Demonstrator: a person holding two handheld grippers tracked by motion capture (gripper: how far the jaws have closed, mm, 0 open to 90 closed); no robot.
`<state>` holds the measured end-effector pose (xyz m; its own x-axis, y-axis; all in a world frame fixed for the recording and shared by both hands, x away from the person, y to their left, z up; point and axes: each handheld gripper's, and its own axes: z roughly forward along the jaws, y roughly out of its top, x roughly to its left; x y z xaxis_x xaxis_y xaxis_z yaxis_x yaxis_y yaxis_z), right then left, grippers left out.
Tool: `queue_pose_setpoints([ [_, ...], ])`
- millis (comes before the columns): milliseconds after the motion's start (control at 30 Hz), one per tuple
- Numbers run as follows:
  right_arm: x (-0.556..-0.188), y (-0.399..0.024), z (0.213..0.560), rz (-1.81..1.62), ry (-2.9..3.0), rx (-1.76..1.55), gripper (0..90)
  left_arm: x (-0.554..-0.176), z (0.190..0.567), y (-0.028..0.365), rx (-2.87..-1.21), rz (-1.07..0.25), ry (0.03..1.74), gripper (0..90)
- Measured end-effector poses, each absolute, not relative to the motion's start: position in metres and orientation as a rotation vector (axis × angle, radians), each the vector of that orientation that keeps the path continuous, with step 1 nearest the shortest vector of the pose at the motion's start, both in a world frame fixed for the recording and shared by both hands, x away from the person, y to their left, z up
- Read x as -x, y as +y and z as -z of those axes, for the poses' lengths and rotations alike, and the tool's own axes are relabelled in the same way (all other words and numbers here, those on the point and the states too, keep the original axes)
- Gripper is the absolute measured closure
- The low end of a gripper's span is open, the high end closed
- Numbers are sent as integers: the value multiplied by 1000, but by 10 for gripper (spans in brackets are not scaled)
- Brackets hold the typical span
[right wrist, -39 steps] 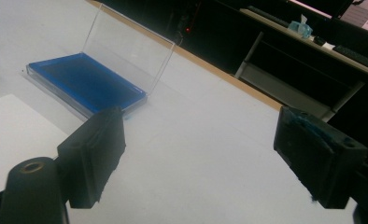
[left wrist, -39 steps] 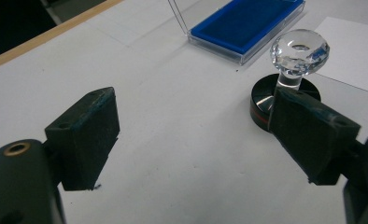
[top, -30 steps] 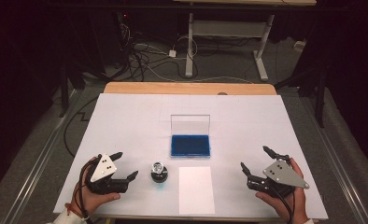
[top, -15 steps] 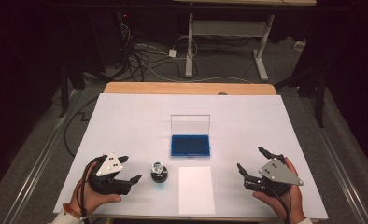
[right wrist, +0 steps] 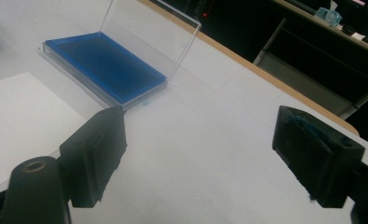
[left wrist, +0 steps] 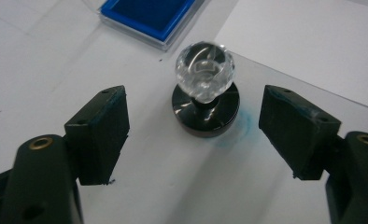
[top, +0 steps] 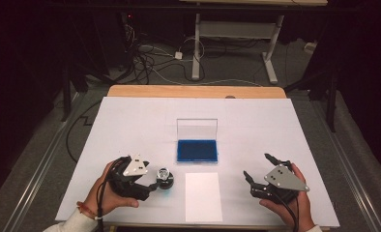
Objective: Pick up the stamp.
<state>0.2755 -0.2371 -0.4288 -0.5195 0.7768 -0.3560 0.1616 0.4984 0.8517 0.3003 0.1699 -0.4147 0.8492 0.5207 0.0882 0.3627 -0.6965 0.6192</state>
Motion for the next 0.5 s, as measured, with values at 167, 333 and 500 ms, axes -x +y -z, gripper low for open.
queue_pose_setpoints([
  [167, -276, -237, 430, -1016, 1982, -764, 182, -317, 418, 154, -2448, -299, 642, 239],
  [333, -276, -237, 430, -1015, 1981, -766, 183, -329, 425, 146, -2483, -254, 637, 253],
  [500, -275, -237, 430, -1013, 1987, -759, 189, -332, 429, 144, -2522, -202, 596, 342],
])
